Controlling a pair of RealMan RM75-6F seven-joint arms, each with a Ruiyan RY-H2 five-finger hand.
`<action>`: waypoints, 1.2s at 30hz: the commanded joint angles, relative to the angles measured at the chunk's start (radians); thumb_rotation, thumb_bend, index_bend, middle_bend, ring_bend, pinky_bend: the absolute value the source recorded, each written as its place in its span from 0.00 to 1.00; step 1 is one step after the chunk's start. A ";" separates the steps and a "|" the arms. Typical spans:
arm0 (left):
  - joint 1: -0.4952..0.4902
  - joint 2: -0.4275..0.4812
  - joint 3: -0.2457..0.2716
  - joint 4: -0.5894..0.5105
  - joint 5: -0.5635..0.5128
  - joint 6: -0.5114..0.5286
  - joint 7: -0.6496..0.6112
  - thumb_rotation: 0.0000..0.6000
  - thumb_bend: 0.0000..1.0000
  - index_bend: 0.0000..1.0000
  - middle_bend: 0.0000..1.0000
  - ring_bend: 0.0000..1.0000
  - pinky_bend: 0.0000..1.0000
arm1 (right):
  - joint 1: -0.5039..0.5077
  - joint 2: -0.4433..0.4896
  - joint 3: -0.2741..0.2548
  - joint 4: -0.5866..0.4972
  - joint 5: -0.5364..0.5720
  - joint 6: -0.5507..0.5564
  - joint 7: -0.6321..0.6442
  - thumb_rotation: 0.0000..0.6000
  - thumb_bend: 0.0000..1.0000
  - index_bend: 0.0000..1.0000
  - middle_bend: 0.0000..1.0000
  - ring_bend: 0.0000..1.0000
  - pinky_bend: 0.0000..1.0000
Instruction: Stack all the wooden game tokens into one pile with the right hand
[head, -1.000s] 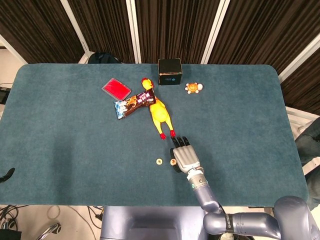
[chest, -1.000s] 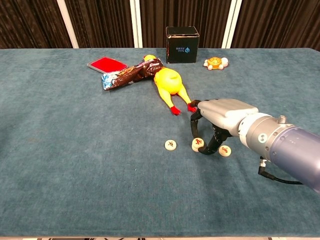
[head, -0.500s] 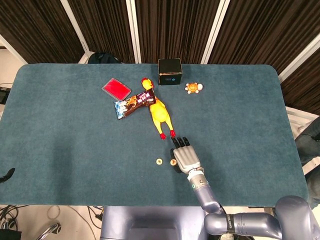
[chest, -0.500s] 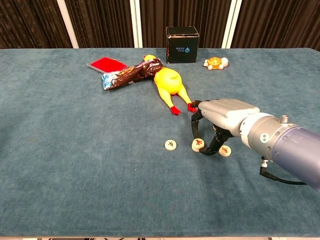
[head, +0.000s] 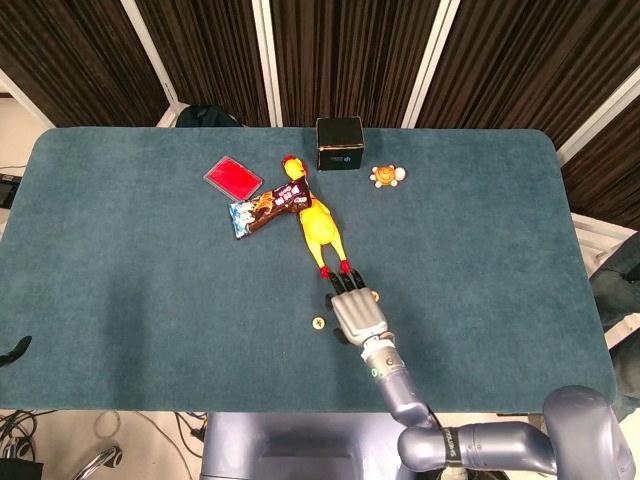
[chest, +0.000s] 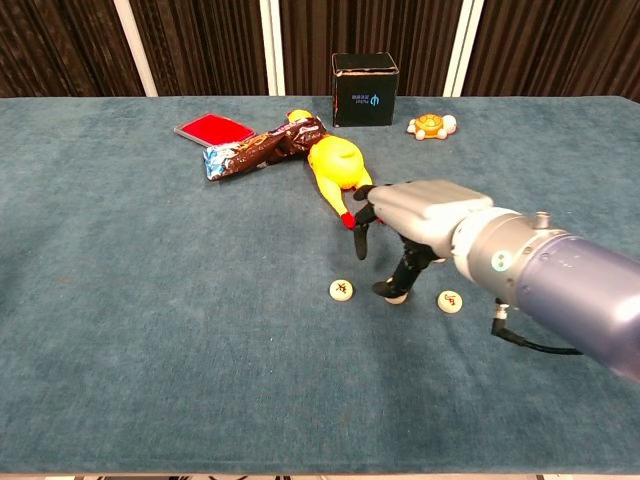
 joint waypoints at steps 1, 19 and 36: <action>0.001 0.001 -0.001 -0.001 -0.002 0.000 -0.003 1.00 0.19 0.11 0.00 0.00 0.16 | 0.015 -0.024 0.010 0.010 0.023 0.008 -0.021 1.00 0.35 0.43 0.00 0.00 0.00; -0.003 0.001 -0.001 0.001 -0.008 -0.010 -0.004 1.00 0.19 0.11 0.00 0.00 0.16 | 0.035 -0.094 0.002 0.089 0.028 0.018 -0.036 1.00 0.35 0.46 0.00 0.00 0.00; -0.002 0.002 -0.003 0.001 -0.011 -0.009 -0.006 1.00 0.19 0.11 0.00 0.00 0.16 | 0.029 -0.130 0.011 0.146 0.023 0.008 -0.013 1.00 0.36 0.49 0.00 0.00 0.00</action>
